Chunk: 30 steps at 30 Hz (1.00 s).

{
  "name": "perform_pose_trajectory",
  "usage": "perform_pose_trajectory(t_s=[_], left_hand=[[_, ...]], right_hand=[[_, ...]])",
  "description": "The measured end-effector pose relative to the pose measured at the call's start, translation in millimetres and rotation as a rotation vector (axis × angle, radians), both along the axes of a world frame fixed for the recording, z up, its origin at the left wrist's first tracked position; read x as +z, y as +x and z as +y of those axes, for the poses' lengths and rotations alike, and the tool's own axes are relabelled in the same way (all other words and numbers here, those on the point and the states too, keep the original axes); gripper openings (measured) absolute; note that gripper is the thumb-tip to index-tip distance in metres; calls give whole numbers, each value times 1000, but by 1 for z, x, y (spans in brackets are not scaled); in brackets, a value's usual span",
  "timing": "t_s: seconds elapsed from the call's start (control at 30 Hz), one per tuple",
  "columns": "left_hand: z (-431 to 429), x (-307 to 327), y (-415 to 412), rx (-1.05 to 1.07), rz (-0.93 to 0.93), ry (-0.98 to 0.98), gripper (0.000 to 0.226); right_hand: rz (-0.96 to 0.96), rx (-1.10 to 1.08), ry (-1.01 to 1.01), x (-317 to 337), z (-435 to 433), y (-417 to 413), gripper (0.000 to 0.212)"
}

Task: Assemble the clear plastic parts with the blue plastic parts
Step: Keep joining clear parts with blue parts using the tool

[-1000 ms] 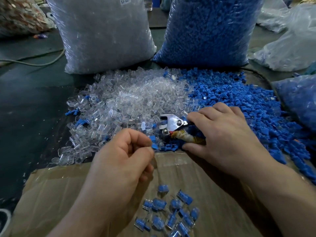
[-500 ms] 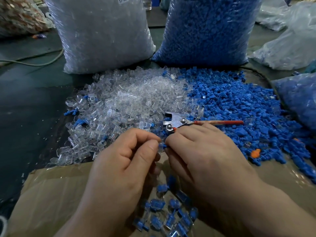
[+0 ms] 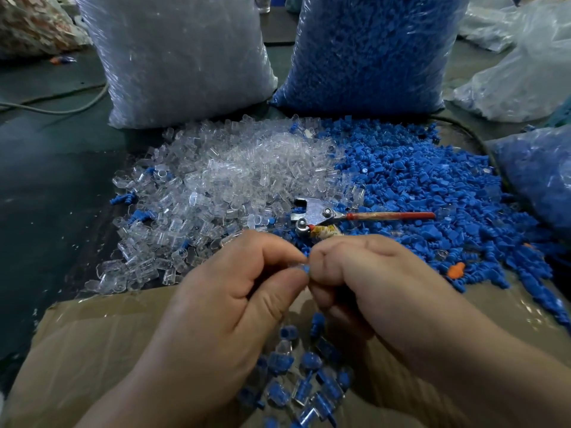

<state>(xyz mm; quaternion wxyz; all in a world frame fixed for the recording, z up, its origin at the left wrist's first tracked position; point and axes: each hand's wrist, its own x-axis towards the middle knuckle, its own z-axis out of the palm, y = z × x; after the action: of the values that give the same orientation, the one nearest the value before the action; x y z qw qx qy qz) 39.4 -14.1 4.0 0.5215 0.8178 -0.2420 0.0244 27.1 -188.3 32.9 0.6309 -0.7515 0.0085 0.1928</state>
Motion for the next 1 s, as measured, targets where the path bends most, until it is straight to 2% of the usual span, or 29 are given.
perform_pose_trajectory(t_s=[0.07, 0.17, 0.27, 0.33, 0.53, 0.87, 0.93, 1.0], left_hand=[[2, 2, 1, 72, 13, 18, 14], [10, 1, 6, 155, 64, 94, 12], [12, -1, 7, 92, 7, 274, 7], [10, -1, 6, 20, -39, 422, 13], [9, 1, 6, -132, -69, 571, 25], [14, 5, 7, -201, -45, 555, 27], [12, 4, 8, -161, -60, 548, 27], [11, 2, 8, 9, -83, 506, 30]], right_hand=[[-94, 5, -166, -1, -9, 4, 32], [-311, 56, -558, -1, -21, 6, 38], [-374, 303, -944, 2, -20, 0, 40], [-451, 409, -1078, -2, -16, -1, 39], [-478, 473, -1061, -6, -12, 1, 26], [-460, 592, -1015, -3, -15, 0, 17], [-485, 570, -1009, -5, -14, 0, 12], [-504, 521, -1008, -7, -14, 0, 9]])
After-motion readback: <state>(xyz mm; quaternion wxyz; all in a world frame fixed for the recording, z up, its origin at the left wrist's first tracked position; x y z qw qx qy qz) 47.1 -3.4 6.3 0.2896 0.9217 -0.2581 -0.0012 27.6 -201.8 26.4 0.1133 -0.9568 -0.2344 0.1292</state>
